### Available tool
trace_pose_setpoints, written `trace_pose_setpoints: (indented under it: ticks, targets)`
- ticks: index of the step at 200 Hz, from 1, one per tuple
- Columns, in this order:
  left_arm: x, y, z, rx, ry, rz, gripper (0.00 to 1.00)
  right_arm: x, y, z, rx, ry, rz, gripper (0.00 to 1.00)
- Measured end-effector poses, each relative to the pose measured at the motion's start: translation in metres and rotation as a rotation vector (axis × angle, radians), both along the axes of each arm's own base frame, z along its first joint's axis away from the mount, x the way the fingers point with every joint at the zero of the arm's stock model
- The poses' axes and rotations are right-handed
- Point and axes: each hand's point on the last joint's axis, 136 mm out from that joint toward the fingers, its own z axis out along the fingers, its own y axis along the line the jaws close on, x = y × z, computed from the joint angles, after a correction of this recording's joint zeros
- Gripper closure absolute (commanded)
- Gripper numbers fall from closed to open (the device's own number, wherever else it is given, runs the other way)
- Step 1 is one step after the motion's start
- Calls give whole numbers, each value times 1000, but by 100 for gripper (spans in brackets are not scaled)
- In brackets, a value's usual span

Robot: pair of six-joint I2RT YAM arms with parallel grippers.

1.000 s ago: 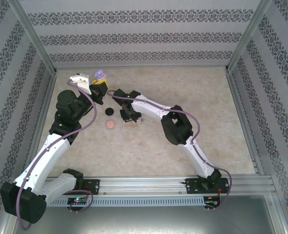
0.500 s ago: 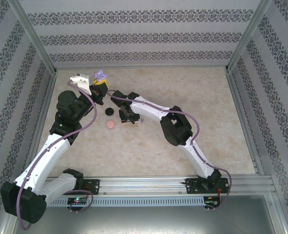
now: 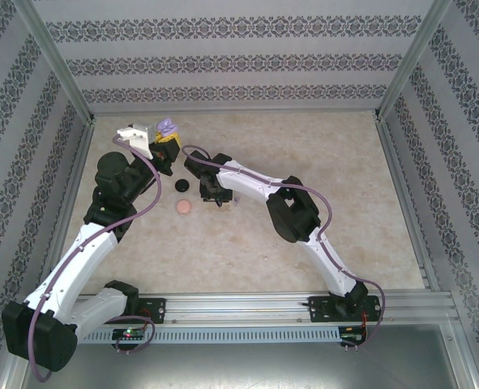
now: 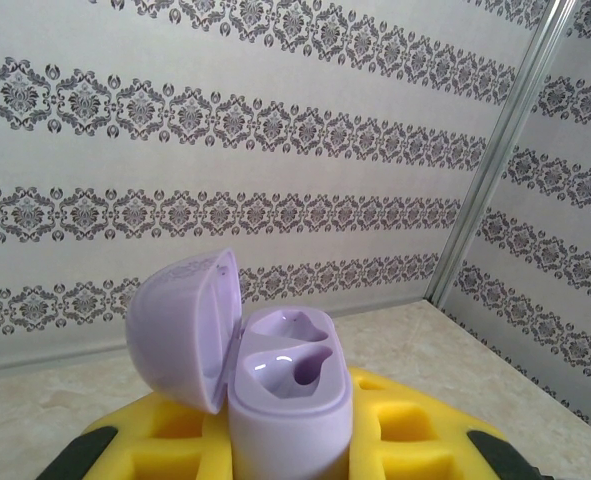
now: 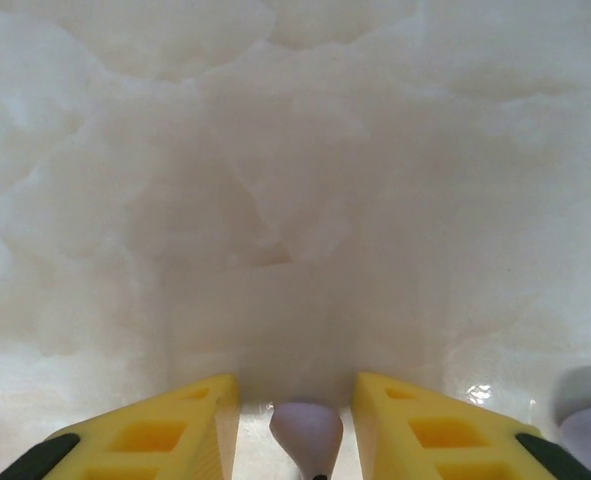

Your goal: Insert the wireless bluetooth earbuds into the charging case

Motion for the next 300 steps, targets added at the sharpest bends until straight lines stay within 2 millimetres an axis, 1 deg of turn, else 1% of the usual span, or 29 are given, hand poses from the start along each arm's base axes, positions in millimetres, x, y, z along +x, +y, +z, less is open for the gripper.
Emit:
trace_pose_setpoints:
  ticks: [36,93,118,144,159,227,245,258,273,300]
  targets:
    - [0,0,1,-1,-4,0,100,-2,-2,0,-6,9,-16,65]
    - [0,0,0,-3,-8,0,100,-4,-5,0,-19,21,-20,69]
    - [1,0,-1,-9,-3,0,100,-5,-5,-1,-25,25,-20,74]
    - [1,0,-1,-12,-1,-1,100,-4,-5,0,-30,27,-14,82]
    - [2,0,-2,-11,1,-1,100,-4,-5,1,-31,26,-6,84]
    - [1,-3,-10,51,11,-12,100,-4,-8,4,-32,2,43,84]
    - [0,-6,-13,67,8,-35,100,-3,-9,15,-24,-20,58,84]
    - [-2,-9,-19,79,3,-56,100,1,-11,29,-8,-49,64,84]
    - [-5,-13,-32,95,6,-82,100,6,-14,54,20,-97,72,84]
    - [-10,-20,-57,118,1,-131,100,21,-27,110,78,-204,76,84]
